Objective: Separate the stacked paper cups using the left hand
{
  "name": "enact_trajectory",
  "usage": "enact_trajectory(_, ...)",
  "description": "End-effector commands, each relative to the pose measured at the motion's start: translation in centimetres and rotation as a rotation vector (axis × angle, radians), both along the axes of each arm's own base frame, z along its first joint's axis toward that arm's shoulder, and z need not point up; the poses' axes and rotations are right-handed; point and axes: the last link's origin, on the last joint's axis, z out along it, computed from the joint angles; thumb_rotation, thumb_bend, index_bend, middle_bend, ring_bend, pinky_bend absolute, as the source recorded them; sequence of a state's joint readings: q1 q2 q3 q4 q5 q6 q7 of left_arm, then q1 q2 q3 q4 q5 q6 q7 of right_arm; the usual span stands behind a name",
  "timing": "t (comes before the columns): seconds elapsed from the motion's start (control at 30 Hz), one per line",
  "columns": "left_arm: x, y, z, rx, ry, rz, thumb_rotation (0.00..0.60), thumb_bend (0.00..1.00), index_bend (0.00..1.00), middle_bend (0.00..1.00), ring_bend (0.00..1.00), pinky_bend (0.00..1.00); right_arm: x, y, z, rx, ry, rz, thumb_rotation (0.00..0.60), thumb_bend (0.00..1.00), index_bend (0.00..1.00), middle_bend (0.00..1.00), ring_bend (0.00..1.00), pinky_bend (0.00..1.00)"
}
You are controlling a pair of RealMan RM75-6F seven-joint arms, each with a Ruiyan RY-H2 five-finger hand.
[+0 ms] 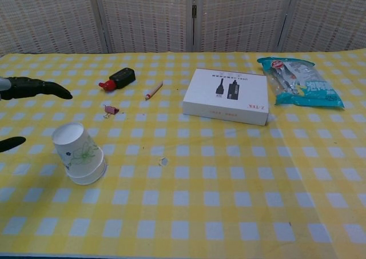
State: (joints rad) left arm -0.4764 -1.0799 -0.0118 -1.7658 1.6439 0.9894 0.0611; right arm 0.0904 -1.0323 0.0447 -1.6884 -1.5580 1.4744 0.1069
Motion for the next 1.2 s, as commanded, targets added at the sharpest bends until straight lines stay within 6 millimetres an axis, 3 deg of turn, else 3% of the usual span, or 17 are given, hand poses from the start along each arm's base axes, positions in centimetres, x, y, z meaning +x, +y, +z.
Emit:
enact_trajectory(0.03,0.9,0.6,-0.9,-0.032,0.012,-0.001,0.600,0.47,0.10,0.07,0.04,0.00,-0.1,0.0,0.0,0.001,0.000,-0.003,0.600,0.30,0.00,0.00,0.09,0.00)
enact_trajectory(0.2,1.5,1.3,-1.7,-0.048,0.020,0.004,0.600,0.44,0.10,0.07,0.04,0.00,-0.1,0.0,0.0,0.002,0.000,-0.002,0.600,0.30,0.00,0.00,0.08,0.00)
enact_trajectory(0.53,1.7,1.6,-2.8,-0.033,0.034,-0.005,0.600,0.44,0.21,0.07,0.04,0.00,-0.4,0.0,-0.2,0.005,-0.003,-0.010,0.600,0.30,0.00,0.00,0.09,0.00)
enact_trajectory(1.2,2.4,1.8,-4.2,-0.029,0.019,-0.020,0.600,0.44,0.24,0.07,0.06,0.00,-0.7,0.0,-0.2,0.006,-0.008,-0.020,0.600,0.30,0.00,0.00,0.09,0.00)
